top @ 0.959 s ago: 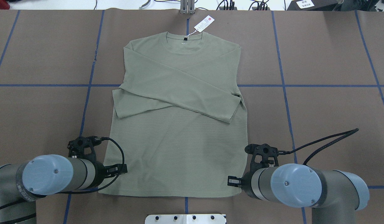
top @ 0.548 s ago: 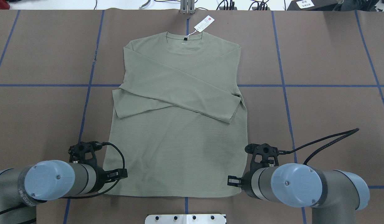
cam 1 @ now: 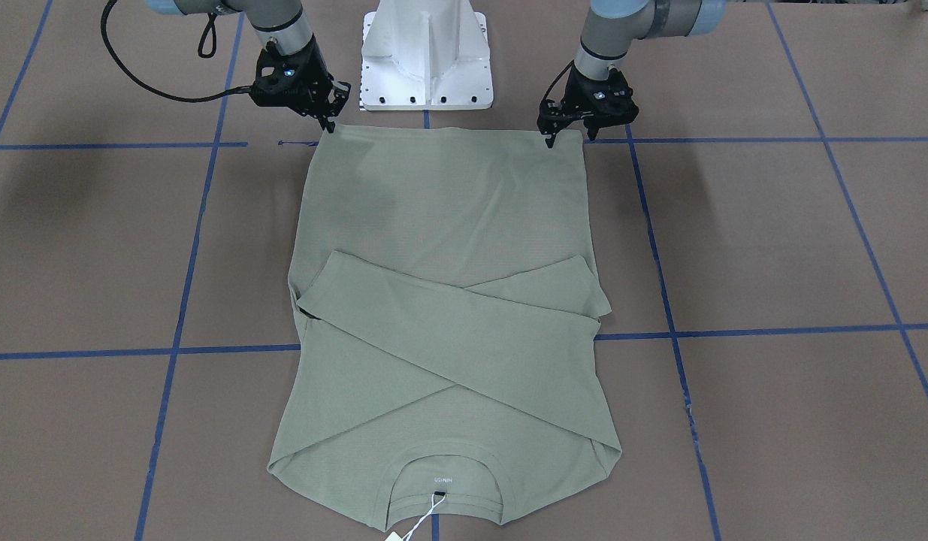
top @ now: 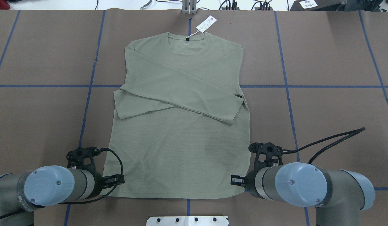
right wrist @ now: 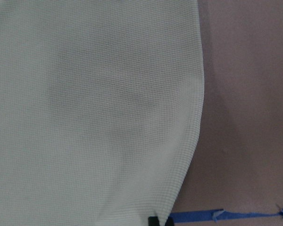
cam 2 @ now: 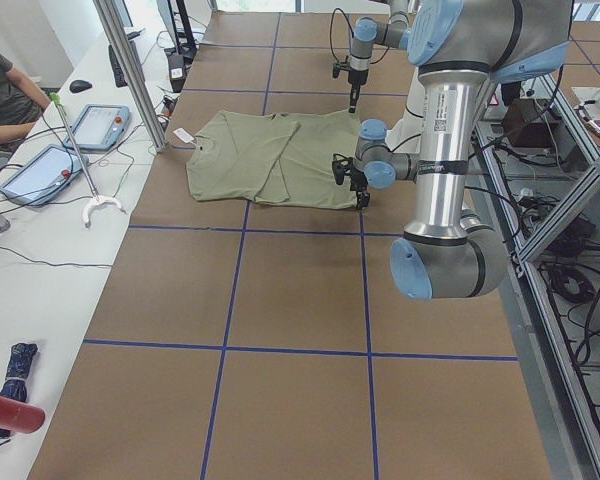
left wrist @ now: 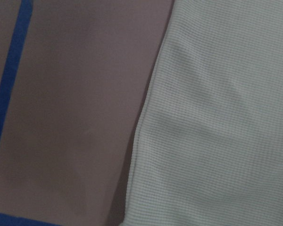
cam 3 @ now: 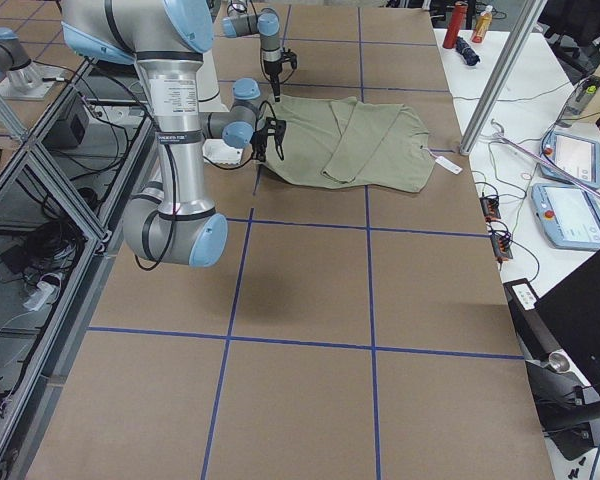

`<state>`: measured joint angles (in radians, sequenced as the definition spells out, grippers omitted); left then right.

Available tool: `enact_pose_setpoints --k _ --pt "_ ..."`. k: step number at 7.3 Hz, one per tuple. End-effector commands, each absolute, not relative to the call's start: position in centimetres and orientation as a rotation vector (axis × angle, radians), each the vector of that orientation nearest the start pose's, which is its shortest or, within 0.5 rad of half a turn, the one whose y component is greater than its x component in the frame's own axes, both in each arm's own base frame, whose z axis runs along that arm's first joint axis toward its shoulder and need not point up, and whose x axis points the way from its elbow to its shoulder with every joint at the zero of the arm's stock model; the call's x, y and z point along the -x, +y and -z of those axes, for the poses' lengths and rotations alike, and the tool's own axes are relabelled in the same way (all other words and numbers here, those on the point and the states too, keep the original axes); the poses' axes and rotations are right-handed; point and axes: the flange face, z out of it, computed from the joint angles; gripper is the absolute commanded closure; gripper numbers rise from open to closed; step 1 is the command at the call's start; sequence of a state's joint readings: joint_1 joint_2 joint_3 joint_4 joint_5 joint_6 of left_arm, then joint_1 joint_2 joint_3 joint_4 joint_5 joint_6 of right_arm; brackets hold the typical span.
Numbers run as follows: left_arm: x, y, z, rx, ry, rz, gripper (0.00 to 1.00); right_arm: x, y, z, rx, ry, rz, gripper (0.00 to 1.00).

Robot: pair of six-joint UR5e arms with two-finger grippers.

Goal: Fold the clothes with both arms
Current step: 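Grasp the hem corners with both grippers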

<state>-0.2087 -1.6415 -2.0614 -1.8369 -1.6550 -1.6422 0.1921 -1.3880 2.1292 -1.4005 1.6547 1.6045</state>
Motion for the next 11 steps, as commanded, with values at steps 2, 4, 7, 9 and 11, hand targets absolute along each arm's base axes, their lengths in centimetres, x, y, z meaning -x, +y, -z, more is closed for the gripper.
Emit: enact_pose_setpoints --k 2,4,7,9,11 --pt "-46.9 -22.1 -37.5 0.028 0.818 0.221 0.13 47.1 -22.2 -29.9 0.004 -0.914 -0.178 1.0" --pt "-47.3 -21.4 -37.6 0.037 0.814 0.207 0.21 47.0 -22.3 -29.8 0.007 -0.914 -0.178 1.0" --pt "-47.3 -21.3 -37.7 0.039 0.813 0.209 0.42 47.0 -22.5 -29.8 0.007 -0.914 -0.181 1.0" --pt "-47.3 -21.2 -37.3 0.041 0.82 0.206 0.6 46.8 -22.8 -29.9 0.008 -0.913 -0.186 1.0" --pt "-47.2 -21.2 -36.9 0.04 0.828 0.205 0.71 46.8 -22.9 -30.1 0.011 -0.91 -0.187 1.0"
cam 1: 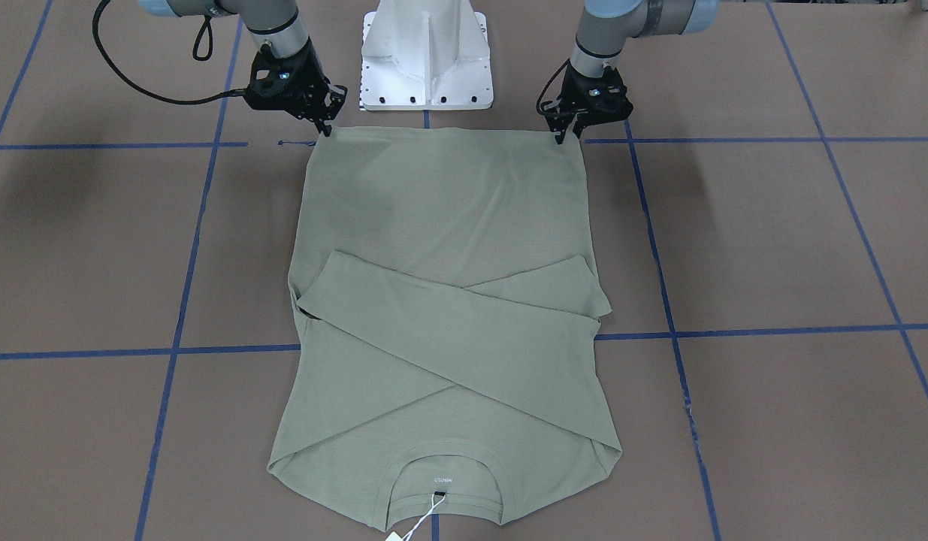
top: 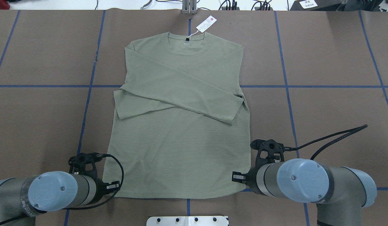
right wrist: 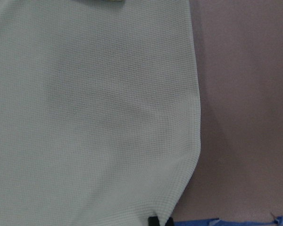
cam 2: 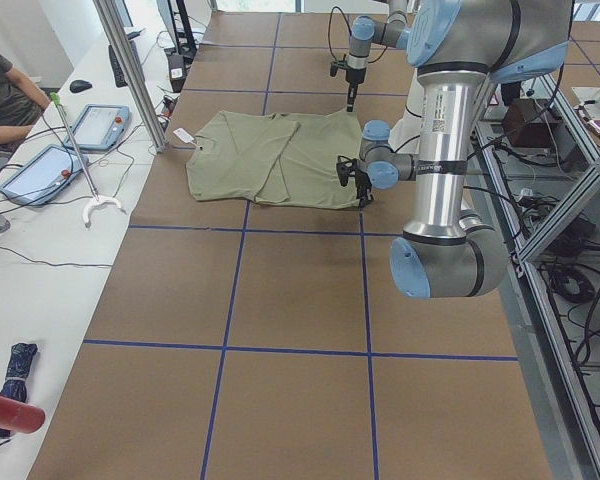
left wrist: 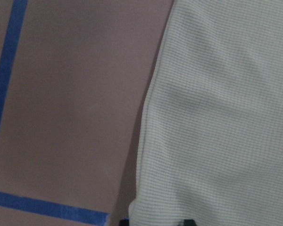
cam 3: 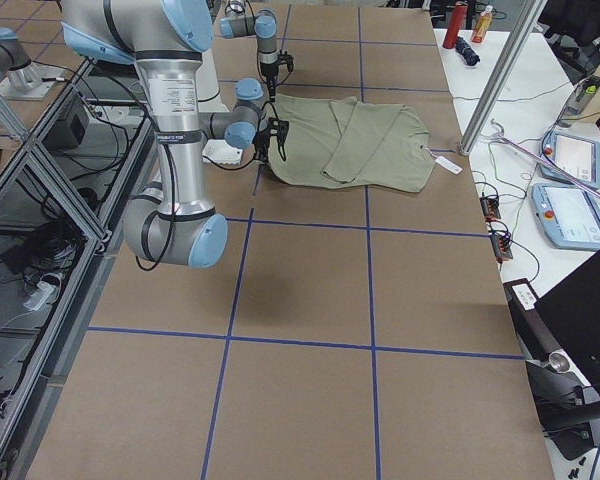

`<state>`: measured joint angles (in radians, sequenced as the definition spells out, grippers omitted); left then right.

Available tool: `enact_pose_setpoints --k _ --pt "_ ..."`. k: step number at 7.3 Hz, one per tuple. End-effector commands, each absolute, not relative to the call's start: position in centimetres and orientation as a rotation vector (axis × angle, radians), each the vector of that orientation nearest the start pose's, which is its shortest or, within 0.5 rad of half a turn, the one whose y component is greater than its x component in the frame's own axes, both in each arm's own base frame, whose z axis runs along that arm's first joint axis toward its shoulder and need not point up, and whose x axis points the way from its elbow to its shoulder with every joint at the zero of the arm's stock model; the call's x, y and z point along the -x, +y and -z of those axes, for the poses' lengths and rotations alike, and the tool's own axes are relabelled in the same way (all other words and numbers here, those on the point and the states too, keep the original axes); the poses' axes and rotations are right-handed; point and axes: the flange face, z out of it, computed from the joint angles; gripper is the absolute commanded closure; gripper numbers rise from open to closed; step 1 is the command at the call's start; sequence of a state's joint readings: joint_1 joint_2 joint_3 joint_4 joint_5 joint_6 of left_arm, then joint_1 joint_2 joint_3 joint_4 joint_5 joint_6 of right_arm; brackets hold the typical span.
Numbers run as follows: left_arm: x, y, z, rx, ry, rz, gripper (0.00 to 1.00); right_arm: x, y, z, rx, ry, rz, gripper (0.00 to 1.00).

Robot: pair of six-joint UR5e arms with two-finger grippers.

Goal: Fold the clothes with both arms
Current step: 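Grasp the hem corners with both grippers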

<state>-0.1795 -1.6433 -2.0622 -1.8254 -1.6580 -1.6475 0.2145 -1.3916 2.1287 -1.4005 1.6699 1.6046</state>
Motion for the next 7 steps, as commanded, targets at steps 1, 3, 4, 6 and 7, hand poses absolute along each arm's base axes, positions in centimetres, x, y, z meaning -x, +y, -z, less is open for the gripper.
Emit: enact_pose_setpoints --k 1,3,4,6,7 --pt "-47.0 -21.2 -36.7 0.04 0.832 0.205 0.79 46.8 -22.9 -30.1 0.011 -0.91 -0.187 1.0" --pt "-46.8 -21.1 -36.1 0.051 0.841 0.227 1.0 46.7 -22.9 -30.2 0.012 -0.908 -0.188 1.0" --pt "-46.3 -20.9 -35.3 0.058 0.823 0.226 1.0 46.4 -23.1 -30.4 0.02 -0.905 -0.188 1.0" --pt "-44.3 -20.4 -32.2 0.061 0.846 0.22 1.0 44.4 -23.3 -31.0 0.017 -0.898 -0.192 1.0" --pt "-43.6 -20.3 -31.1 0.06 0.869 0.22 1.0 42.9 -23.0 -31.2 0.016 -0.898 -0.19 1.0"
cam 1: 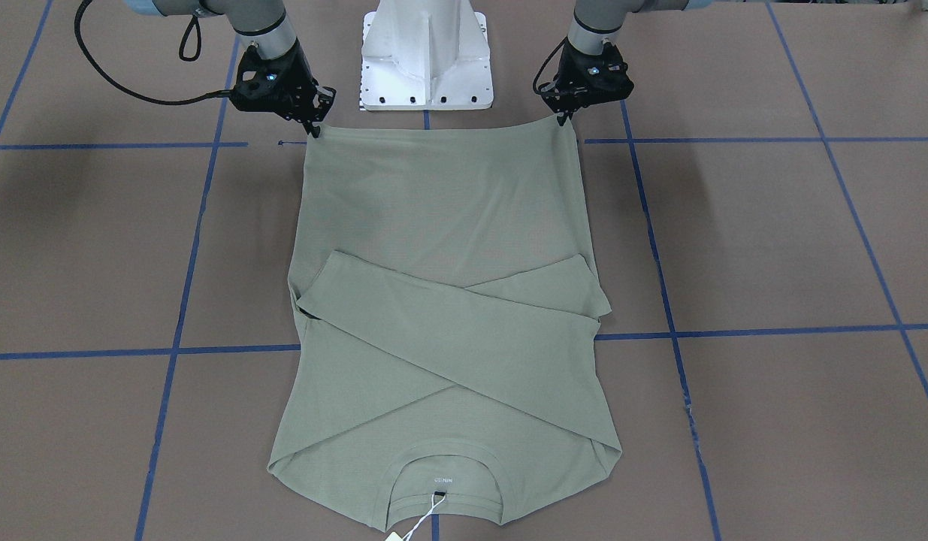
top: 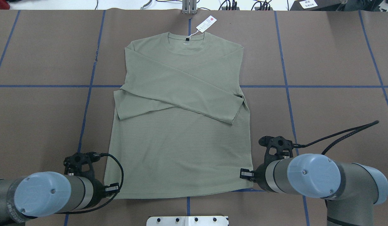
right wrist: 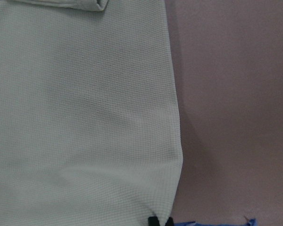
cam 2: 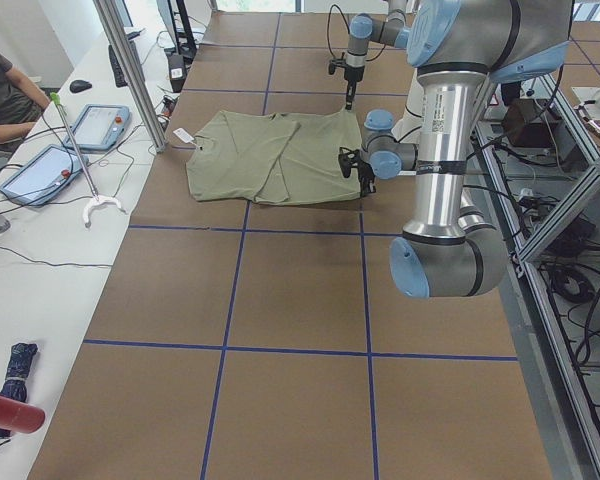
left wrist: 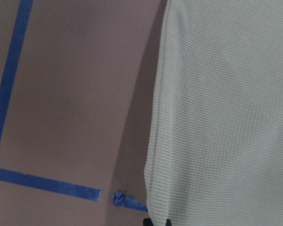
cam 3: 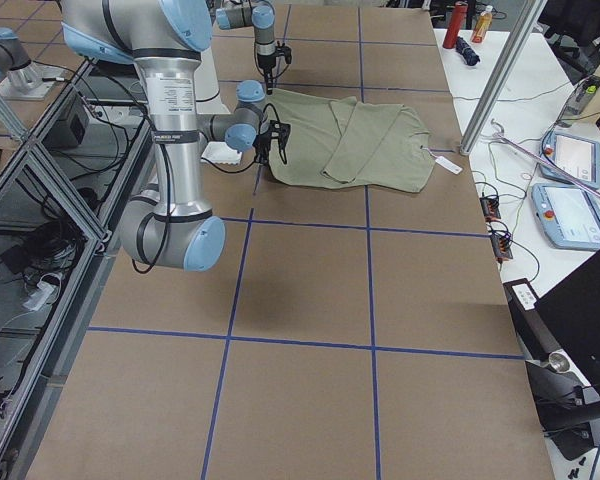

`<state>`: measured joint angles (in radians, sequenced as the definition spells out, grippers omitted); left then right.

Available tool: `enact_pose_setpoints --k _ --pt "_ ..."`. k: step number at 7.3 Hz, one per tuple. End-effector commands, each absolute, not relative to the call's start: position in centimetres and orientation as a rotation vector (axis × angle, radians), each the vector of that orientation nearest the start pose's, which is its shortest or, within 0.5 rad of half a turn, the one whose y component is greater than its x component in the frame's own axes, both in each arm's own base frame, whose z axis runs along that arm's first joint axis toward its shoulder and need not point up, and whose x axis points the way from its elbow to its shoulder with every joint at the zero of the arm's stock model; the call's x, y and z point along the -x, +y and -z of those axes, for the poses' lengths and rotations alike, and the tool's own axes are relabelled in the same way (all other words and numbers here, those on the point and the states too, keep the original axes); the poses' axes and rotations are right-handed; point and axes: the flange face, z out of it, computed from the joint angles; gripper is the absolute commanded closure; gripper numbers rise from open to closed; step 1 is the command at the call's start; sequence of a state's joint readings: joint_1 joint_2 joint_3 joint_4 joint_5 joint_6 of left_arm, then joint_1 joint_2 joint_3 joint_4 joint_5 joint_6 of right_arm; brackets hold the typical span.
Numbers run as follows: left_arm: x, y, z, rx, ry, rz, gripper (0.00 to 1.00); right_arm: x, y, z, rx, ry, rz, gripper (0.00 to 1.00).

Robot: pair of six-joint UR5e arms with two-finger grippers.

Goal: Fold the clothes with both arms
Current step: 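Grasp the hem corners with both grippers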

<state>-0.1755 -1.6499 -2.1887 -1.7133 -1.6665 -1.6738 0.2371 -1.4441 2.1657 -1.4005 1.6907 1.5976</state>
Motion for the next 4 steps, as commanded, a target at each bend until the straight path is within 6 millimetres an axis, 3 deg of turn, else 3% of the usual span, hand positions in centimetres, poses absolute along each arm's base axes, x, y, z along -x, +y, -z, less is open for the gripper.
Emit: enact_pose_setpoints --k 1,3,4 --pt "-43.1 -19.7 -30.0 0.064 0.894 0.208 1.0 41.4 -22.2 -31.1 0.041 -0.902 -0.174 1.0" --pt "-42.8 -16.2 -27.8 0.111 0.936 0.13 1.0 38.1 -18.0 -29.9 0.155 -0.927 -0.075 1.0" --pt "-42.3 -14.8 -27.0 0.127 0.917 0.102 1.0 37.6 -15.8 -29.0 0.183 -0.943 -0.034 1.0"
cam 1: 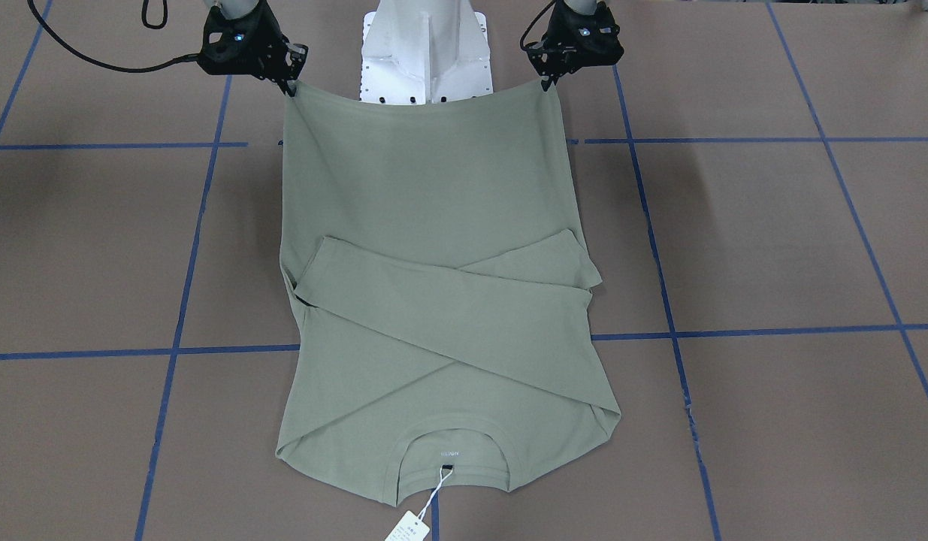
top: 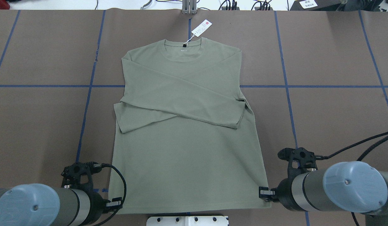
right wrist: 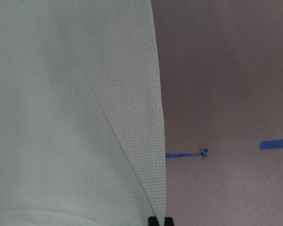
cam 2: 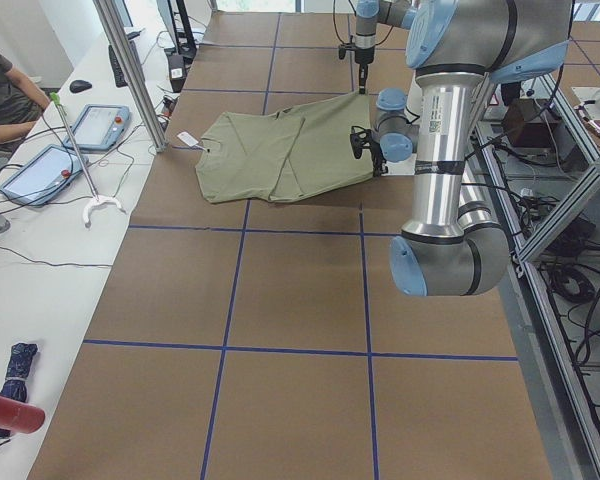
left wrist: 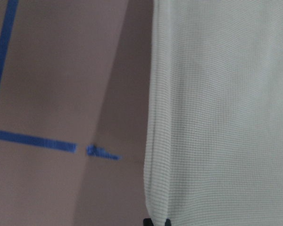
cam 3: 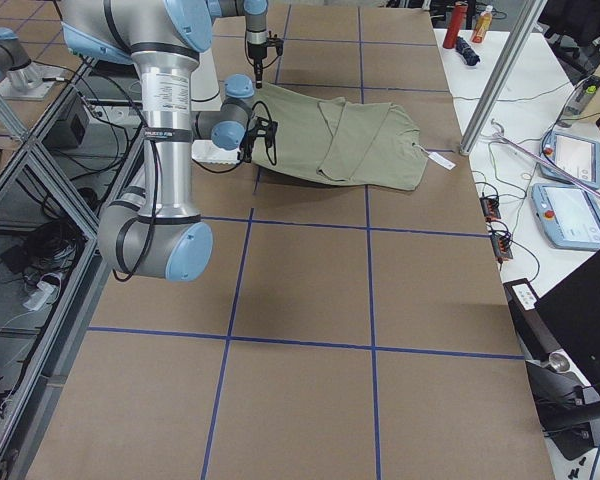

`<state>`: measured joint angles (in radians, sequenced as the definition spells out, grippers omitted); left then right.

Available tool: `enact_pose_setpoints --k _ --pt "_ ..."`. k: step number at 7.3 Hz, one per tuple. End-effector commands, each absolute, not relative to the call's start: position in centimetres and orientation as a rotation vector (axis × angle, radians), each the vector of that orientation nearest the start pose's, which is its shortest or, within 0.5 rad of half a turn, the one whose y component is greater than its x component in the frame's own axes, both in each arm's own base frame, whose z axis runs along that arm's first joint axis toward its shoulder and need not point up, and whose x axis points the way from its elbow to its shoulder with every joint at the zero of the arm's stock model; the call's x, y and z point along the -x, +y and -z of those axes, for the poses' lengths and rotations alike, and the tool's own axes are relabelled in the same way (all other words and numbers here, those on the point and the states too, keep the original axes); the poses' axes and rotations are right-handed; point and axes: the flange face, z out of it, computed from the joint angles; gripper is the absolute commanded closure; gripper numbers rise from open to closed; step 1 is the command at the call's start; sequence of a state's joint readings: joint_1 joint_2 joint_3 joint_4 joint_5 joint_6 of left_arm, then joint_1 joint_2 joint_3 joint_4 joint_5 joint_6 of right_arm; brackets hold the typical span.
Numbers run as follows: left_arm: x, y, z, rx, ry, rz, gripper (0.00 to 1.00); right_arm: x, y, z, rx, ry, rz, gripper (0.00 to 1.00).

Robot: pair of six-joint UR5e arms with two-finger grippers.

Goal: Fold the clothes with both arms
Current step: 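Lift the hem with both grippers and fold it toward the collar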

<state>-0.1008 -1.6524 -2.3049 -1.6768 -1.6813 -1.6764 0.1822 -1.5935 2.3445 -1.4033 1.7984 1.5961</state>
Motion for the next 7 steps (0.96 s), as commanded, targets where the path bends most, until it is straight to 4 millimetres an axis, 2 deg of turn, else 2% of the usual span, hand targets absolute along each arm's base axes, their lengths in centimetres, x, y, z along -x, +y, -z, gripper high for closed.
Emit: enact_pose_setpoints --k 1,2,3,5,6,7 --pt "-41.9 -13.7 -25.9 0.139 0.923 0.078 1.0 36.8 -14.0 -28.6 0.206 -0.943 0.004 1.0" --pt "-41.5 -13.0 -25.4 0.146 0.914 0.064 1.0 35.8 -12.7 -28.4 0.227 -0.94 0.023 1.0" --pt "-40.8 -12.5 -24.5 0.152 0.937 0.049 1.0 35.7 -12.2 -28.4 0.234 -0.938 0.037 1.0" --pt "-40.8 -12.7 -24.0 0.151 0.946 0.051 1.0 36.2 -12.7 -28.6 0.226 -0.938 0.023 1.0" --pt "-40.7 -13.6 -24.1 0.136 0.945 0.061 1.0 36.4 -14.9 -28.8 0.198 -0.944 -0.03 1.0" --pt "-40.9 -15.3 -24.1 0.112 0.942 0.095 1.0 36.7 -18.1 -27.8 0.161 -0.981 -0.096 1.0"
